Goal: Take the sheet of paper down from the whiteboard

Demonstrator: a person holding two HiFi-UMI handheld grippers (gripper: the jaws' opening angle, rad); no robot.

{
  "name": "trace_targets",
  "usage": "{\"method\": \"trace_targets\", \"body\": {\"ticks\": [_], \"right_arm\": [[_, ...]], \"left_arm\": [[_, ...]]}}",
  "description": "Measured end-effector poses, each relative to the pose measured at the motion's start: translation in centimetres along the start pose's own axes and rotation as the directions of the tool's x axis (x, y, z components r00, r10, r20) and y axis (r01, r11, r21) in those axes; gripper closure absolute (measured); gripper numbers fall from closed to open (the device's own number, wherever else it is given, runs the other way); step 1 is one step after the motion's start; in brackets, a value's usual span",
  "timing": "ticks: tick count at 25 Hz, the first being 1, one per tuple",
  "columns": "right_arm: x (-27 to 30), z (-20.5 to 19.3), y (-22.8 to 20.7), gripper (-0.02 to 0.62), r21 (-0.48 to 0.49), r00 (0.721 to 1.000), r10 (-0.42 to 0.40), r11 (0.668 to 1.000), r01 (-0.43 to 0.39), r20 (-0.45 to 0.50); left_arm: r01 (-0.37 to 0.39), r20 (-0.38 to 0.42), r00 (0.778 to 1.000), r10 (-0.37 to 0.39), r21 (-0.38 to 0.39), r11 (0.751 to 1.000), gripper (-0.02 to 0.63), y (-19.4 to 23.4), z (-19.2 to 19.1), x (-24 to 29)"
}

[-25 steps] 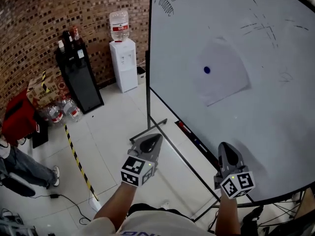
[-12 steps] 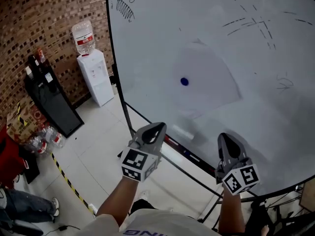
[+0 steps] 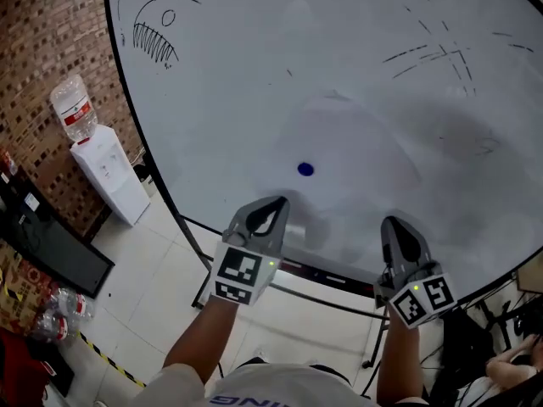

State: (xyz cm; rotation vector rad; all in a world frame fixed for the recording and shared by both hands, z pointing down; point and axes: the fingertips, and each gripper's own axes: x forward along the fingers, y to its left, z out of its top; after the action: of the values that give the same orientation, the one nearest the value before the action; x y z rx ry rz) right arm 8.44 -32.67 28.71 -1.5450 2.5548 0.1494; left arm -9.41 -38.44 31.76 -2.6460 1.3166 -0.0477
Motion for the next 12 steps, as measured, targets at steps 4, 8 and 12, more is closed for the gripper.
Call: {"method": "trace_targets", "body": {"ticks": [4,8,12], "right_arm": [[0.4,1.3,-0.3,0.588,-0.022,0.999,-0.035,0.999,0.035,0.013],[0.6,2.1,-0.2,0.588,-0.042,0.999,-0.036,0.998,0.037,0.02],[1.0,2.3,-0.1,0.589,-0.044,0.999,-0.02,0.999,0.021,0.026]], "left_arm": [[0.011,-0.007,1.0,-0.01,0.124,0.992,0.602,-0.1,1.5,2.1],[-0.008,0.004,1.0,0.007,0.212,0.977,0.576,-0.2,2.9,3.3],[-0.047,-0.009,0.999,0.053,0.328,0.943,0.496,-0.3,3.4,4.0]]}}
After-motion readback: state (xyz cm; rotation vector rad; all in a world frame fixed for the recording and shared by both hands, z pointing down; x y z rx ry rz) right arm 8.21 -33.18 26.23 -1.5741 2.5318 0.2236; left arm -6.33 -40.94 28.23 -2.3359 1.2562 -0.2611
